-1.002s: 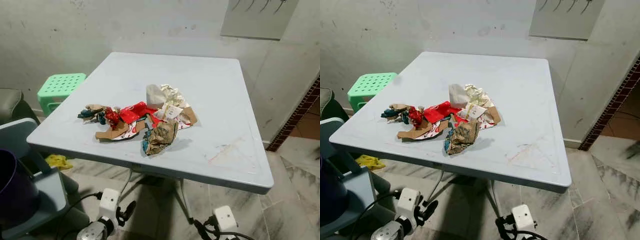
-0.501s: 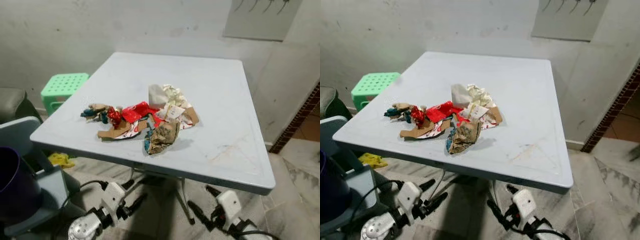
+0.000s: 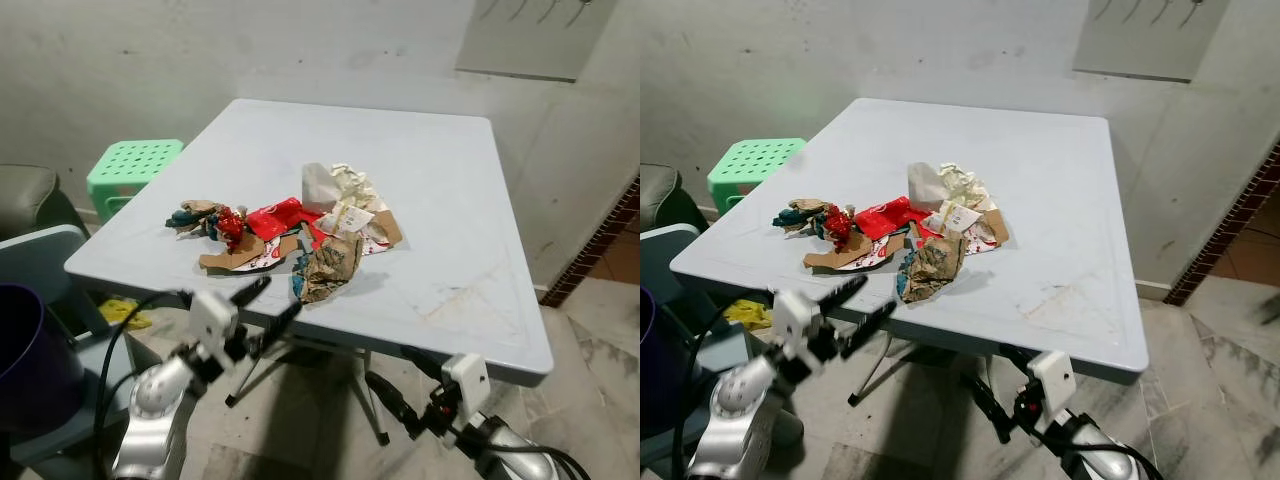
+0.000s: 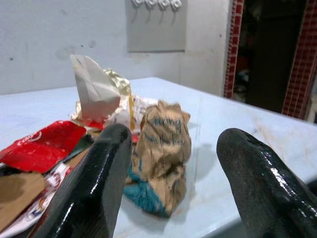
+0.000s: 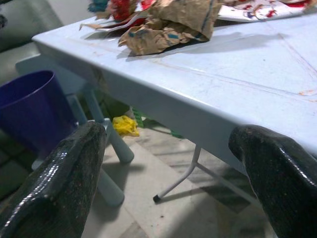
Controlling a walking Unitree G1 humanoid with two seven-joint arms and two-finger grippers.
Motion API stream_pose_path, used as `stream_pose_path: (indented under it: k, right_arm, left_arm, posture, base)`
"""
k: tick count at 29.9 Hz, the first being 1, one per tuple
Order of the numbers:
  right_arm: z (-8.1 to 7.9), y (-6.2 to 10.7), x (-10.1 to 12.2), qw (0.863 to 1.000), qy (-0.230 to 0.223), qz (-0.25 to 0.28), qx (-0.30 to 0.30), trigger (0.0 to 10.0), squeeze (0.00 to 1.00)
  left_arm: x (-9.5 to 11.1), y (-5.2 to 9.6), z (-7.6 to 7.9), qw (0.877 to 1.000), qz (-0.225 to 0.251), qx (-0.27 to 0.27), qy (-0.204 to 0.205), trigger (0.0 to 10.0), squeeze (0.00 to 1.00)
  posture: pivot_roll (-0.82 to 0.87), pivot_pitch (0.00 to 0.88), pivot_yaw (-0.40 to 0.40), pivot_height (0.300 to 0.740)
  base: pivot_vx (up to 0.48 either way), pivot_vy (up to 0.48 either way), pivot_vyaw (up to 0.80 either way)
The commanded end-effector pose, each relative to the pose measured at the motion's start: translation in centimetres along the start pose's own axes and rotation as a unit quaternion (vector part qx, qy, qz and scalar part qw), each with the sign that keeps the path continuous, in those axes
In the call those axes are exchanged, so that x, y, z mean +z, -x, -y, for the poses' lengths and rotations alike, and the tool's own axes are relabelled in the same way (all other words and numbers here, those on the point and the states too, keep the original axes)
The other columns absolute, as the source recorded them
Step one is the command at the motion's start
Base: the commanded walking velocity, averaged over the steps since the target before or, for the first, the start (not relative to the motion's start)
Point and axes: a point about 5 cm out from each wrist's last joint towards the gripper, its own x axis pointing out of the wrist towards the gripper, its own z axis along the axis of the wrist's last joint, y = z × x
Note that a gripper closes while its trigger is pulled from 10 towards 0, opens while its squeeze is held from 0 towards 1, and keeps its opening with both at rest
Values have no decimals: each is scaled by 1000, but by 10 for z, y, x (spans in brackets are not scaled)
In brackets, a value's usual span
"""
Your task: Picking trash to rubbish bin
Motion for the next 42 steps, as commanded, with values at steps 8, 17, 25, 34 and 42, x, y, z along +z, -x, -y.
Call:
stream_pose_path:
  k: [8, 17, 25, 34, 42]
  right_arm:
    - [8, -9, 60, 995, 38, 92, -7, 10000, 0]
    - [3, 9, 48, 999, 17, 32, 31, 10000, 0]
    - [18, -13, 90, 989, 3, 137, -59, 10000, 0]
    - [28, -35, 91, 977, 10, 136, -167, 10000, 0]
    - [40, -38, 86, 964, 16, 119, -239, 10000, 0]
  left_arm:
    - [10, -8, -11, 999, 5, 43, 28, 10000, 0]
    - [16, -14, -13, 999, 0, 44, 31, 10000, 0]
    - [28, -32, -32, 992, -5, 89, 87, 10000, 0]
    - [23, -38, -46, 982, -53, 176, 39, 10000, 0]
    - [16, -43, -41, 975, -56, 207, 60, 10000, 0]
  posture:
    - [-51, 0, 24, 740]
    - [-54, 0, 19, 740]
    - [-45, 0, 9, 740]
    - [-50, 0, 24, 740]
    - [-58, 0, 20, 740]
  base:
    - [0, 0, 0]
    - [0, 0, 0]
    - [0, 0, 0]
    - [0, 0, 0]
    - [0, 0, 0]
